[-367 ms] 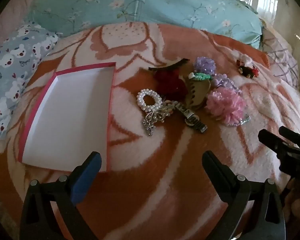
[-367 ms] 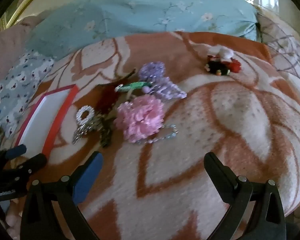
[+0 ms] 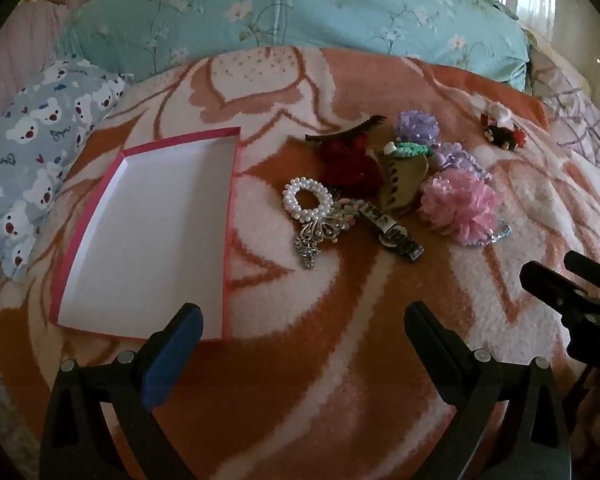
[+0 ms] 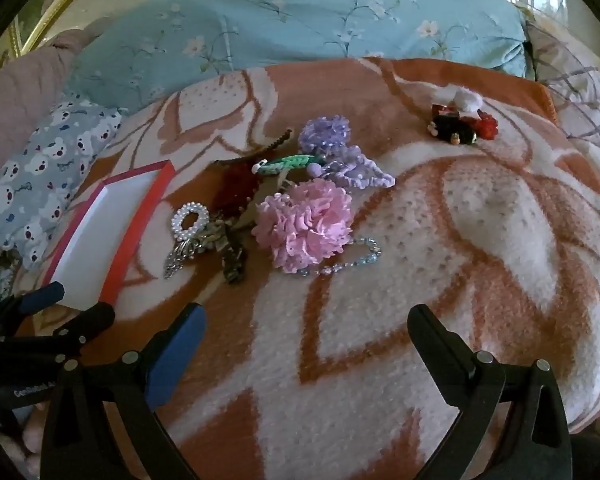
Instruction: Organize jewelry
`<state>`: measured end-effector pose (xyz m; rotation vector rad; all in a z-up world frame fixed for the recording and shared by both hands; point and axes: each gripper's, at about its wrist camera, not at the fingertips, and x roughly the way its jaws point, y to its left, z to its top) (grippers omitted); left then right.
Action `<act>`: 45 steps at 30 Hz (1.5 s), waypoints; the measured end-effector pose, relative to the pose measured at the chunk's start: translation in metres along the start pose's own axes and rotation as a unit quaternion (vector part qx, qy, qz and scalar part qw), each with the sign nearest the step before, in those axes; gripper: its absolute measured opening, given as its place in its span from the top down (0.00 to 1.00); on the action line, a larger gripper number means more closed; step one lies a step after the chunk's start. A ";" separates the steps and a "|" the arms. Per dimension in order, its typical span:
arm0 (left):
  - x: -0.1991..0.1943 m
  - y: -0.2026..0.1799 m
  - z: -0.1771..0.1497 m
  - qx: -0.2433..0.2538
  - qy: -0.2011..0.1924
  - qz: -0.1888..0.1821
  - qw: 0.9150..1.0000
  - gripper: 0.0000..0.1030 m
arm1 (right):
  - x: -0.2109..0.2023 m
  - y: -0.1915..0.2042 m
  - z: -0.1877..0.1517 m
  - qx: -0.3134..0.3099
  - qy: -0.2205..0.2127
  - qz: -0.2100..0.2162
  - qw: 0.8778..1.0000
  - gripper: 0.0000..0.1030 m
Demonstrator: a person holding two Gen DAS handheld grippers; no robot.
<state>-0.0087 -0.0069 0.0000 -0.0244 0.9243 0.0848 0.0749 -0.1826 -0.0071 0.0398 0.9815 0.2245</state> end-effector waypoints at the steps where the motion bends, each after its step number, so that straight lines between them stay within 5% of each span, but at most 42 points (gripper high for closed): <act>1: 0.000 0.000 0.000 0.001 0.000 0.000 1.000 0.01 | 0.000 0.001 0.000 0.000 0.000 0.001 1.000 0.02; 45: 0.006 -0.006 -0.004 0.010 -0.004 0.020 1.000 0.01 | -0.002 0.011 0.007 -0.005 -0.005 0.006 1.000 0.02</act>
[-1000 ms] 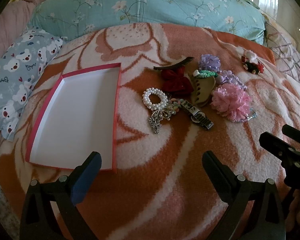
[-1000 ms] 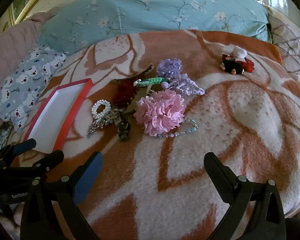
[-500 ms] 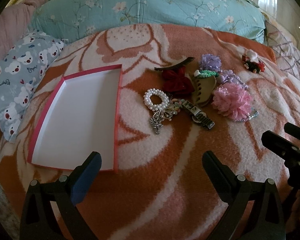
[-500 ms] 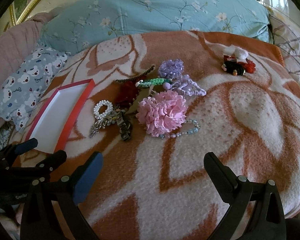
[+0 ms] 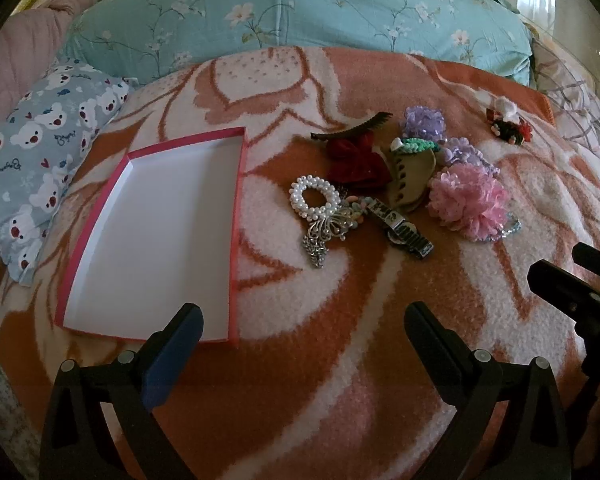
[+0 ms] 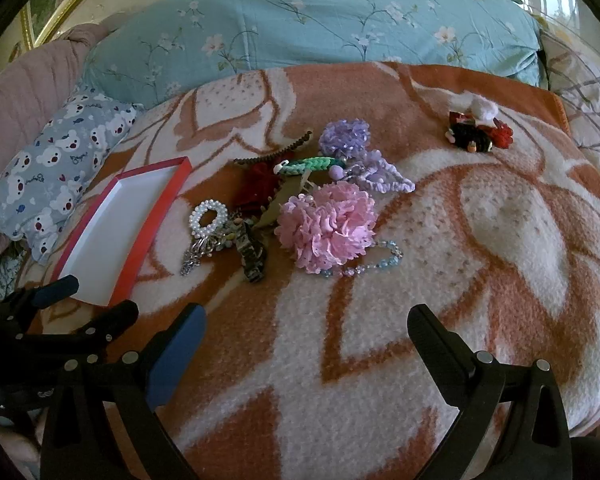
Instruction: Organize jewelry
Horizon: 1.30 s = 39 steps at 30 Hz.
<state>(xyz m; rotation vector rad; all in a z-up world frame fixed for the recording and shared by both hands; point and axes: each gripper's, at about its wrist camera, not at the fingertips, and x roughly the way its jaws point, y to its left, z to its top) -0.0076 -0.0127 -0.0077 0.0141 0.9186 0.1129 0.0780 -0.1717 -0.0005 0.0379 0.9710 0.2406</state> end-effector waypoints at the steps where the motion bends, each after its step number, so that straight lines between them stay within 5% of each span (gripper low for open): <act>1: 0.000 0.000 0.000 0.001 0.000 0.000 1.000 0.01 | 0.000 0.001 0.000 -0.001 -0.001 0.001 1.000 0.02; 27: 0.034 0.025 0.013 -0.031 0.032 -0.013 0.999 0.01 | 0.010 -0.009 0.005 0.012 0.003 0.008 1.000 0.02; 39: 0.062 0.036 0.045 -0.030 0.036 -0.024 0.999 0.01 | 0.034 -0.018 0.016 0.023 0.018 0.004 1.000 0.04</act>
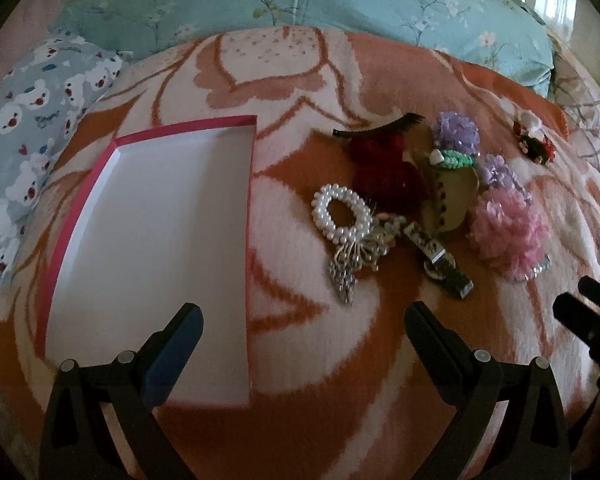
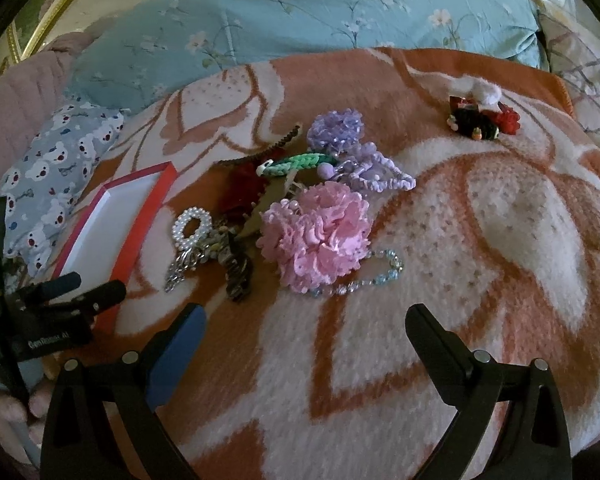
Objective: Organize jewelry
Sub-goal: 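Grasp the pearl bracelet with the left tool while the right tool grasps the pink flower scrunchie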
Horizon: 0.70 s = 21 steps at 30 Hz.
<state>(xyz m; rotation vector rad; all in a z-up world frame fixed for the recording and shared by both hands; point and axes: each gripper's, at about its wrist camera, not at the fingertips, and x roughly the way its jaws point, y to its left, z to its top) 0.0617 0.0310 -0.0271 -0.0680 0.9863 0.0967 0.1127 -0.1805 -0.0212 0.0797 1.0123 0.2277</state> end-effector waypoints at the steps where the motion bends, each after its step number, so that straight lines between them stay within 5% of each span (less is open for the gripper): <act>1: 0.004 0.000 0.005 0.002 0.002 -0.001 1.000 0.02 | 0.002 -0.001 0.002 0.000 0.001 -0.001 1.000 0.04; 17: 0.103 -0.024 0.069 0.066 0.058 -0.006 0.996 0.03 | 0.047 -0.012 0.039 0.005 0.035 -0.013 0.999 0.13; 21: 0.128 -0.028 0.073 0.071 0.079 -0.017 0.994 0.15 | 0.059 -0.010 0.041 -0.003 0.049 -0.020 0.999 0.19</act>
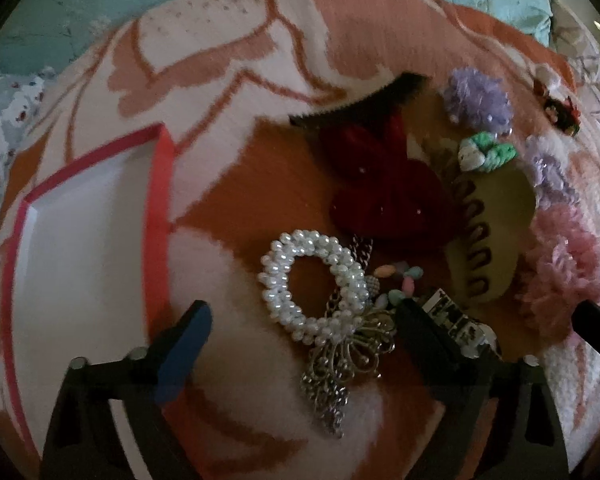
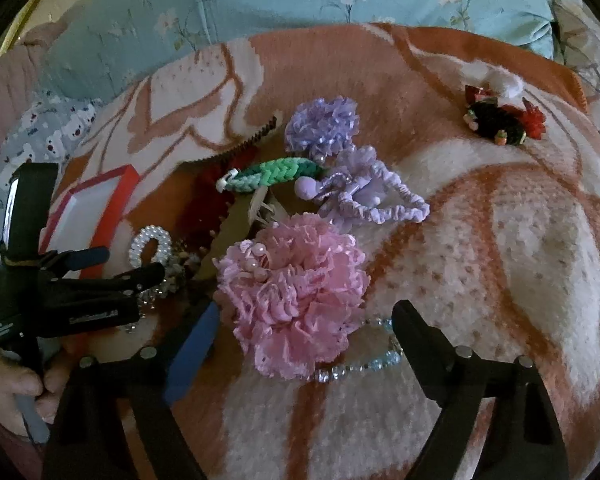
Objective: Organize jewelry
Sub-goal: 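Grasp the pearl bracelet with the left tool while the right tool grasps the pink flower scrunchie, then carry both items into the white box and open both tools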
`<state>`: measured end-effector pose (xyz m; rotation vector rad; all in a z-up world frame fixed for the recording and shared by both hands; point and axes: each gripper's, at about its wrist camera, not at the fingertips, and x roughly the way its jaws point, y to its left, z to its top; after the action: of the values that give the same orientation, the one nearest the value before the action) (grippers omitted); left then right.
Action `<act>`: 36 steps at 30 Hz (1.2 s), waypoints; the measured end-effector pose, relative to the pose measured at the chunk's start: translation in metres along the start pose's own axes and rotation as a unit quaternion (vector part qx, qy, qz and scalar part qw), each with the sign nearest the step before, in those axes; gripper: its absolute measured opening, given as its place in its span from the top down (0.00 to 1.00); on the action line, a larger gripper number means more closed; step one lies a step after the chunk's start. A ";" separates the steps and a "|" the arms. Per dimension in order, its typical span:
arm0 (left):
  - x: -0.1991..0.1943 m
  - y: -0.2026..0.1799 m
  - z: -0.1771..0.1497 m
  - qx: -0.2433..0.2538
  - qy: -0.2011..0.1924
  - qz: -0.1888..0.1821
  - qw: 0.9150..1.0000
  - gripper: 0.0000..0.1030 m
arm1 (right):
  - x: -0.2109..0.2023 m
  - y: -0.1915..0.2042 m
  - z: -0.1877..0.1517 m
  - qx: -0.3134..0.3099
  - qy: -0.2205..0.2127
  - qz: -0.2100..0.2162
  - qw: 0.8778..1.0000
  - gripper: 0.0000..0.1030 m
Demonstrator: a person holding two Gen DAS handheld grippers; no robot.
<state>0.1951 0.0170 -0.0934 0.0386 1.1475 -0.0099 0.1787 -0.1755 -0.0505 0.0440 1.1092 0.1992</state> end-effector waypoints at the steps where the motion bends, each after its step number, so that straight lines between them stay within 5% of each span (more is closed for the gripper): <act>1: 0.005 0.001 0.001 -0.002 0.003 -0.012 1.000 0.20 | 0.002 0.000 0.000 -0.002 0.001 -0.003 1.000 0.20; 4: 0.008 0.003 0.004 -0.001 -0.005 -0.032 0.999 0.36 | 0.003 0.000 0.000 -0.008 -0.004 -0.005 1.000 0.35; 5: 0.007 0.005 0.005 0.000 -0.008 -0.035 0.999 0.41 | 0.002 -0.001 -0.001 -0.007 -0.005 -0.001 1.000 0.47; 7: 0.007 0.009 0.004 -0.003 -0.005 -0.052 0.999 0.82 | 0.001 -0.001 0.000 -0.008 -0.008 0.005 1.000 0.63; 9: 0.006 0.013 0.002 -0.008 -0.003 -0.069 0.998 0.82 | -0.001 0.001 0.000 -0.009 -0.009 0.008 1.000 0.75; 15: -0.022 0.020 -0.009 -0.013 -0.035 -0.095 0.995 0.90 | -0.015 0.005 0.000 -0.012 -0.021 0.014 1.000 0.82; 36: -0.141 0.070 -0.060 -0.059 -0.122 -0.120 0.983 0.92 | -0.073 0.026 0.004 -0.010 -0.074 0.072 0.995 0.85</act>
<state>0.0846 0.0872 0.0122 -0.2025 0.9000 -0.1571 0.1477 -0.1628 0.0198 0.1198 0.9567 0.3315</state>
